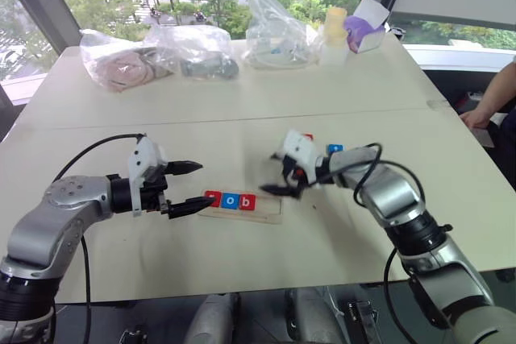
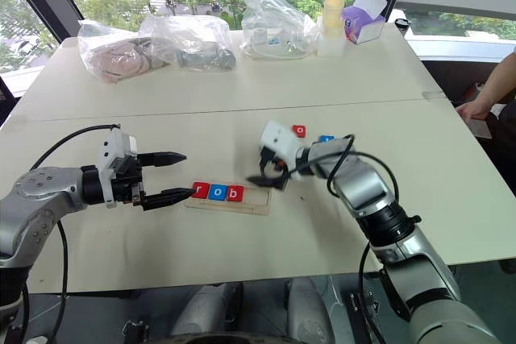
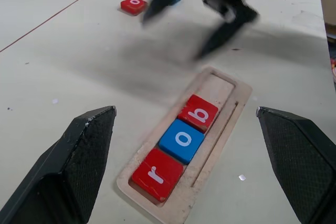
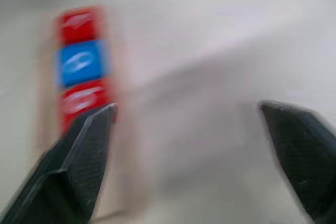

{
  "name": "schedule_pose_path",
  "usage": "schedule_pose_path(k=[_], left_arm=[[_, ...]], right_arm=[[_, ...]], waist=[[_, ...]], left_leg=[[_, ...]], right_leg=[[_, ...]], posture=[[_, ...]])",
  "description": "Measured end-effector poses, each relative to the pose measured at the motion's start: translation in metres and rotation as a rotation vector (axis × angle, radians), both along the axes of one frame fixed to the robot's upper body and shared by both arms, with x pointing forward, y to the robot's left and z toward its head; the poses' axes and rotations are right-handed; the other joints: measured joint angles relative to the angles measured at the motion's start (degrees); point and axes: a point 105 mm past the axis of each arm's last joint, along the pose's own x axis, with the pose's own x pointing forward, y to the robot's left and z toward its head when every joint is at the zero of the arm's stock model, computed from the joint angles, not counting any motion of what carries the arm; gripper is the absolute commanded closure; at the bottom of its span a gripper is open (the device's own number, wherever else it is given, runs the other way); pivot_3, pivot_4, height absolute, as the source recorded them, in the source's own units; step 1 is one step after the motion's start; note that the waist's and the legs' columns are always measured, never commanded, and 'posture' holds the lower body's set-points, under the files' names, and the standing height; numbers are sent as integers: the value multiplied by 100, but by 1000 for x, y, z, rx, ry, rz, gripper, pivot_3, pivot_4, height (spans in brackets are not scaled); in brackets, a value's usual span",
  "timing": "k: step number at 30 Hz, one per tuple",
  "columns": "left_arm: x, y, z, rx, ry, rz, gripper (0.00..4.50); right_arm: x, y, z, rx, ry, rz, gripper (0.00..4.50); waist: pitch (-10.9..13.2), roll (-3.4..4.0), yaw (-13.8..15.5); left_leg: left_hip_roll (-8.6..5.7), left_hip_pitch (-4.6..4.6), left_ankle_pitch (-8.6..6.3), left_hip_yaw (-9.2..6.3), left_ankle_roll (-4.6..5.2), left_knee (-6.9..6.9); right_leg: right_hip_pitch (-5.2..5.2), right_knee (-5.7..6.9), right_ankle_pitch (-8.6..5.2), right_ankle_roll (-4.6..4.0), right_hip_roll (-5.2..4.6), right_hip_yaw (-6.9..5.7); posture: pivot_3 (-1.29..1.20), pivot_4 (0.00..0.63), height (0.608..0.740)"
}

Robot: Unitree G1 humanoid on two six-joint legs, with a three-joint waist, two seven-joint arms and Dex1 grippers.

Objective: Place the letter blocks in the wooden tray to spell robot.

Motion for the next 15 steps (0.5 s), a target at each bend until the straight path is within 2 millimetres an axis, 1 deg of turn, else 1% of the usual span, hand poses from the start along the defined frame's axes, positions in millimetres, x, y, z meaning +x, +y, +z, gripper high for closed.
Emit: schedule_pose_path(k=[2, 3, 5, 6, 8, 11, 15], left_arm=[[1, -1, 0, -8, -3, 4, 0], [1, -1, -1, -12, -4, 5, 0], [2, -1, -2, -14, -2, 12, 0], [2, -1, -2, -17, -1, 16, 0], [4, -3, -1, -29, -9, 11, 0], [6, -6, 1, -30, -21, 6, 0], [7, -5, 0, -27, -22, 12, 0]], right_arm=[[18, -17, 11, 43, -25, -170, 31], [24, -25, 13, 55, -26, -244, 31], [32, -37, 6, 47, -9, -364, 31], [34, -39, 2, 44, 2, -405, 31], [38, -40, -7, 45, 23, -490, 31], [40, -36, -21, 55, 74, -570, 31], [41, -36, -30, 65, 113, -651, 31]], waist=[[0, 0, 11], [0, 0, 14], [0, 0, 13], [0, 0, 12], [0, 0, 10], [0, 2, -10], [-1, 2, -10]], left_leg=[[0, 0, 0, -1, 0, -1], [-1, -1, 0, 0, 0, -1], [-2, -2, 0, 2, -1, -3], [-2, -2, 0, 3, 0, -6], [-2, -2, 0, 3, -1, -7], [-1, -2, 2, 3, -3, -8], [-1, -2, 2, 4, -3, -9]], right_leg=[[0, 0, 0, 0, 0, 0], [0, -1, 0, 0, -1, 1], [-2, -1, 0, -1, -2, 2], [-3, -1, 0, -1, -2, 3], [-4, 0, 0, -1, -2, 3], [-7, 2, 2, -3, 2, 4], [-7, 2, 2, -2, 3, 4]], posture=[[0, 150, 740], [0, 150, 740], [0, 150, 740], [0, 150, 740], [0, 150, 740], [0, 150, 740], [0, 150, 740]])
